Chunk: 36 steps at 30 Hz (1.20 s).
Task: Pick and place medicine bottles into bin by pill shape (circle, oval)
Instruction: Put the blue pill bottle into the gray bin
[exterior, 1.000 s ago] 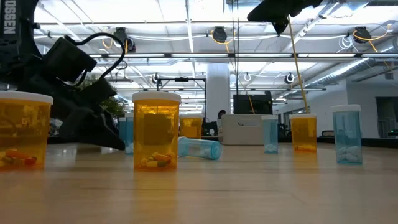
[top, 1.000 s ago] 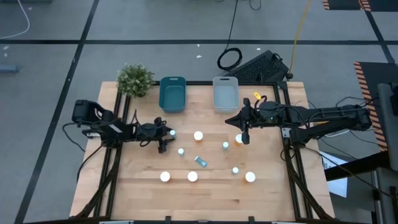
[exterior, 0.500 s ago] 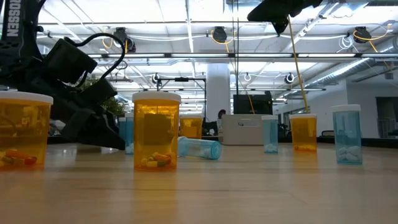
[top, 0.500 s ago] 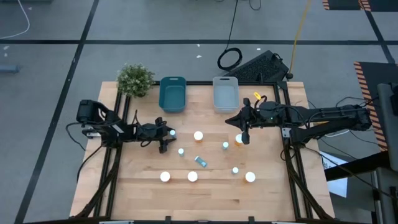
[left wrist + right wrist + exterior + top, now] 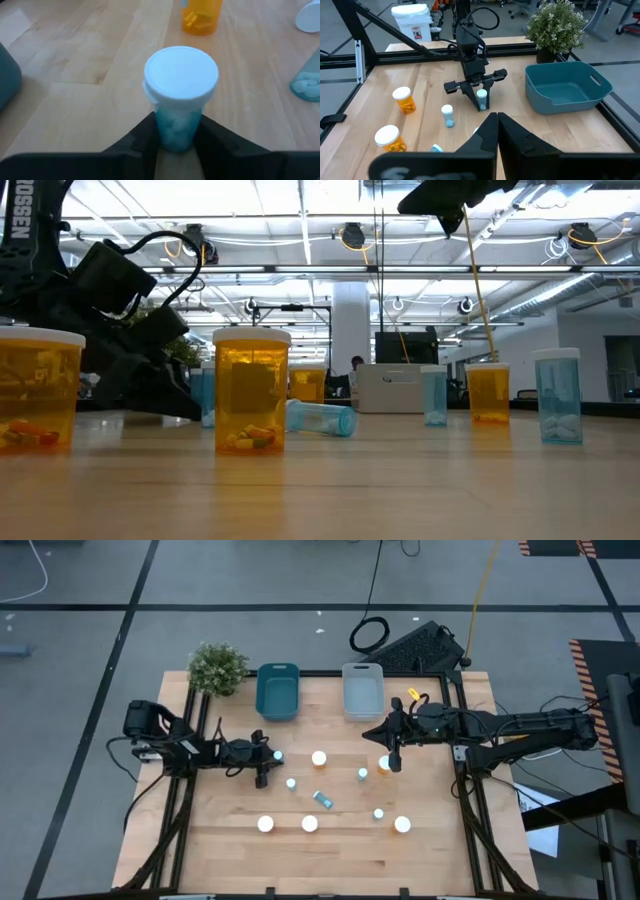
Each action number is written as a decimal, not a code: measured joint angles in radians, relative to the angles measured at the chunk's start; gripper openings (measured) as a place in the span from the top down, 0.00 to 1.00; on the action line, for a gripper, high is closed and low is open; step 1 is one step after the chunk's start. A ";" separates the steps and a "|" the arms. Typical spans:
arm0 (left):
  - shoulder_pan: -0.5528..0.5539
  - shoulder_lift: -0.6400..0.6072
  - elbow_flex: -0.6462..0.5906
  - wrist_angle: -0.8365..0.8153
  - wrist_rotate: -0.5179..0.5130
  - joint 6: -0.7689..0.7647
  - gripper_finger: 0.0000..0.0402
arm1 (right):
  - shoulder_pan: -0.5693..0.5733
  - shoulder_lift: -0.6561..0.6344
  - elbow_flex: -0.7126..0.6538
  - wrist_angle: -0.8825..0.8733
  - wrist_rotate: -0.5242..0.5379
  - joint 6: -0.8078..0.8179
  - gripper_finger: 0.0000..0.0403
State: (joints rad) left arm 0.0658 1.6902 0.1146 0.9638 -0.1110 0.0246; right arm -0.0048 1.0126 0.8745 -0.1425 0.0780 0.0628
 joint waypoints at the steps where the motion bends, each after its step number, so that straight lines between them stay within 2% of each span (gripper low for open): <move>1: 0.000 0.000 0.000 0.000 -0.003 0.000 0.75 | 0.000 0.000 0.000 0.000 0.000 0.000 1.00; 6: 0.000 0.001 0.000 0.000 -0.012 0.000 0.74 | 0.000 0.000 0.000 0.000 0.008 0.010 1.00; 12: 0.001 0.001 0.000 0.000 -0.014 -0.001 0.74 | 0.000 0.022 0.000 0.002 0.105 0.079 1.00; 16: 0.001 0.001 0.000 0.001 -0.015 -0.001 0.75 | -0.002 0.072 0.000 0.041 0.117 0.083 1.00; 21: 0.002 0.001 -0.001 0.011 -0.013 -0.001 0.74 | -0.010 0.196 0.000 0.221 0.188 0.084 1.00; 24: 0.002 0.002 -0.003 0.038 -0.004 0.000 0.74 | -0.024 0.293 0.000 0.362 0.177 0.087 1.00; 27: 0.003 -0.008 -0.002 0.034 -0.001 0.008 0.74 | -0.043 0.383 0.003 0.493 0.113 0.090 1.00; 32: 0.004 -0.054 -0.003 0.015 0.001 0.026 0.74 | -0.062 0.529 0.104 0.482 0.065 0.124 1.00; 36: 0.003 -0.120 -0.002 -0.004 0.002 0.025 0.74 | -0.057 0.638 0.228 0.417 0.048 0.087 1.00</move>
State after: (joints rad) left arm 0.0693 1.5702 0.1127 0.9596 -0.1091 0.0498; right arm -0.0621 1.6504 1.1020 0.2746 0.1255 0.1495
